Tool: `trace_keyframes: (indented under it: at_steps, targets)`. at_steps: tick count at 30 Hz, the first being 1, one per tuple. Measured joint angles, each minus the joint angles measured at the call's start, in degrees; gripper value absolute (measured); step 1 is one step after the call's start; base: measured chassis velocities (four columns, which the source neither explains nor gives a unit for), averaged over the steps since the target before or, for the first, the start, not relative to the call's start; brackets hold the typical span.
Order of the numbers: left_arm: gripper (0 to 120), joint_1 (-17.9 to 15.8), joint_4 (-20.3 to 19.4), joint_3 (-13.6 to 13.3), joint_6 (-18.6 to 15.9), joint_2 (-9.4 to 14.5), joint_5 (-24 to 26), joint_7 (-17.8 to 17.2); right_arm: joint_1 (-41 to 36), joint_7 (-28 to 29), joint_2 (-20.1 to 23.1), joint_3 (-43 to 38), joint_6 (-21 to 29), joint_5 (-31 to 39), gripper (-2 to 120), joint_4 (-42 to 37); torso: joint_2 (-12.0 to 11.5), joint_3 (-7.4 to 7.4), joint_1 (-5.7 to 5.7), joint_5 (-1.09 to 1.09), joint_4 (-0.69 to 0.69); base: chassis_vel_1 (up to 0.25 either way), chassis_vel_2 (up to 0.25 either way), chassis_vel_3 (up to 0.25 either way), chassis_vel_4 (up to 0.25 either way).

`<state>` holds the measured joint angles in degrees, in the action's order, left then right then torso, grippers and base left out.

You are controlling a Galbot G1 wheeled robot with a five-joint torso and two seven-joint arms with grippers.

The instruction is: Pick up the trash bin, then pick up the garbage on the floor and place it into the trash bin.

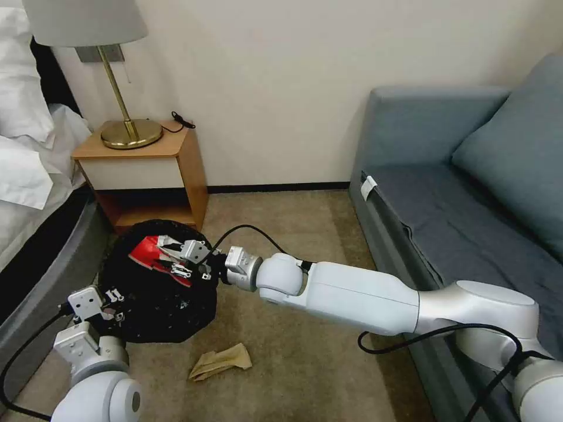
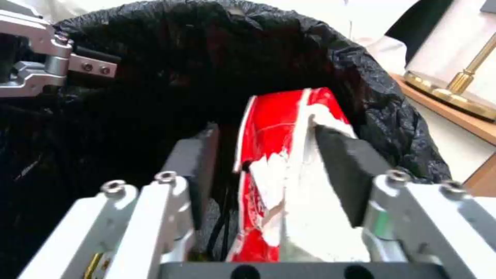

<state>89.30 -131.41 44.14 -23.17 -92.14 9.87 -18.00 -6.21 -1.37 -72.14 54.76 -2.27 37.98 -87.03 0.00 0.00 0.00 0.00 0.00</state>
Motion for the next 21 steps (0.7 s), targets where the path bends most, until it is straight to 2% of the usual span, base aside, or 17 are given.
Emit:
trace_keyframes:
  at_steps: [2,4,6,8,9,12,21]
  targets:
    - [3,0.06,-0.02,-0.02,0.04,0.00,-0.11,0.00,0.06,0.02,0.04,0.13,-0.01,-0.06,64,-0.16,0.00,0.00,0.00,0.00,0.00,0.000,0.000,0.000,0.000]
    - [3,0.06,-0.03,-0.05,0.08,0.00,-0.21,0.00,0.14,0.03,0.06,0.25,-0.03,-0.06,66,-0.27,0.00,0.00,0.00,0.00,0.00,0.000,0.000,0.000,0.000]
    - [3,0.07,-0.09,-0.30,0.12,0.00,-0.45,-0.03,0.73,-0.39,0.34,1.01,-0.14,-0.03,78,-0.84,0.00,0.00,0.00,0.00,0.00,0.000,0.000,0.000,0.000]
    - [3,0.07,-0.12,-0.42,0.13,0.00,-0.51,-0.03,1.15,-0.80,0.54,1.62,-0.31,-0.06,82,-1.12,0.00,0.00,0.00,0.00,0.00,0.000,0.000,0.000,0.000]
    - [3,0.06,-0.14,-0.54,0.15,0.00,-0.59,-0.03,1.57,-1.10,0.70,2.25,-0.48,-0.28,88,-1.31,0.00,0.00,0.00,0.00,0.00,0.000,0.000,0.000,0.000]
    - [3,0.05,-0.23,-0.76,0.22,0.00,-0.76,-0.08,2.64,-1.31,1.01,3.94,-0.66,-2.88,98,-1.41,0.00,0.00,0.00,0.00,0.00,0.000,0.000,0.000,0.000]
    - [3,0.00,-0.21,-0.99,0.49,0.00,-1.00,-0.08,3.68,-0.03,0.57,4.89,-0.31,-12.74,100,-0.79,0.00,0.00,0.00,0.00,0.00,0.000,0.000,0.000,0.000]
